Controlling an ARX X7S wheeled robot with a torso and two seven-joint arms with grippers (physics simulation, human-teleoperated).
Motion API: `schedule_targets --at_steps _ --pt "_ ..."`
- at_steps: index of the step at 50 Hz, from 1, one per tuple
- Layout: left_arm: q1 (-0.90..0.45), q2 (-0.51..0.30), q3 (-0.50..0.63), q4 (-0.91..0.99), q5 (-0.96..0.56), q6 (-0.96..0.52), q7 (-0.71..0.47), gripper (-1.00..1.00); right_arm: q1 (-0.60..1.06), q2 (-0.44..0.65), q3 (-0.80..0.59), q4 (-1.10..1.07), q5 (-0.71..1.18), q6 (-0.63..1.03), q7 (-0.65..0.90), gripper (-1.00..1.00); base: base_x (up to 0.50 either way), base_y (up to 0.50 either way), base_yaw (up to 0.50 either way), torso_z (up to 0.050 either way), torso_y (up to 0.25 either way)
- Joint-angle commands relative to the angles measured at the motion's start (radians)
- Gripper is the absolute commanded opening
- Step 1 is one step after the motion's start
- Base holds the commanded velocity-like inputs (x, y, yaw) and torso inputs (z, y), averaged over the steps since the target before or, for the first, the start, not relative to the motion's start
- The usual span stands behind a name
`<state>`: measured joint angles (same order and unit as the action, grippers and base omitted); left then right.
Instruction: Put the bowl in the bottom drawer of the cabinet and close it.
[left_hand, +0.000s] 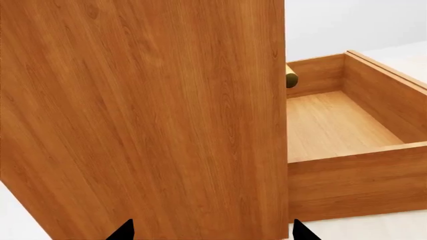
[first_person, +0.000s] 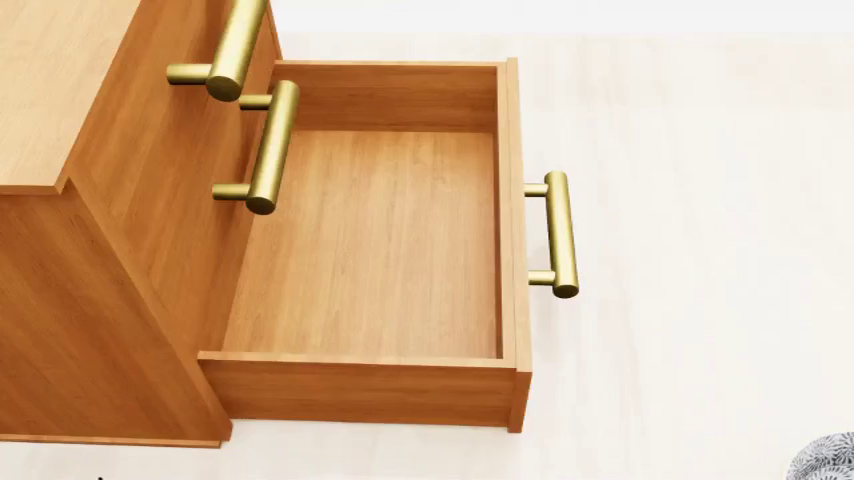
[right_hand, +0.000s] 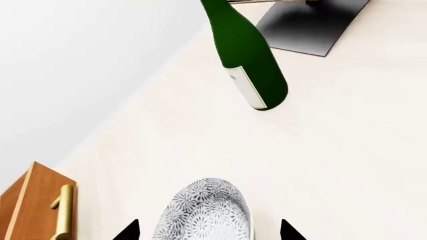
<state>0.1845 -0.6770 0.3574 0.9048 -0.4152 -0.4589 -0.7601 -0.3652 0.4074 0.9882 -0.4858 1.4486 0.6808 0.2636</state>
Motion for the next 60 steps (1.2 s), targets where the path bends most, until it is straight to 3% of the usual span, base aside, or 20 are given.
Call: schedule_targets --at_steps 1,25,60 --pt "0.015 0.023 -0.032 0.042 -0.035 0.025 0.045 1.00 0.022 -0.043 -0.022 0.050 -0.055 0.013 -0.083 1.00 0.00 0.00 0.00 0.000 0.000" --pt "0.004 0.024 -0.015 0.022 -0.033 0.033 0.046 1.00 0.168 -0.058 -0.178 0.264 -0.240 -0.053 -0.167 1.00 0.00 0.00 0.00 0.000 0.000" --pt "0.002 0.015 -0.009 0.020 -0.044 0.038 0.037 1.00 0.250 -0.092 -0.268 0.386 -0.322 -0.093 -0.173 1.00 0.00 0.00 0.00 0.000 0.000"
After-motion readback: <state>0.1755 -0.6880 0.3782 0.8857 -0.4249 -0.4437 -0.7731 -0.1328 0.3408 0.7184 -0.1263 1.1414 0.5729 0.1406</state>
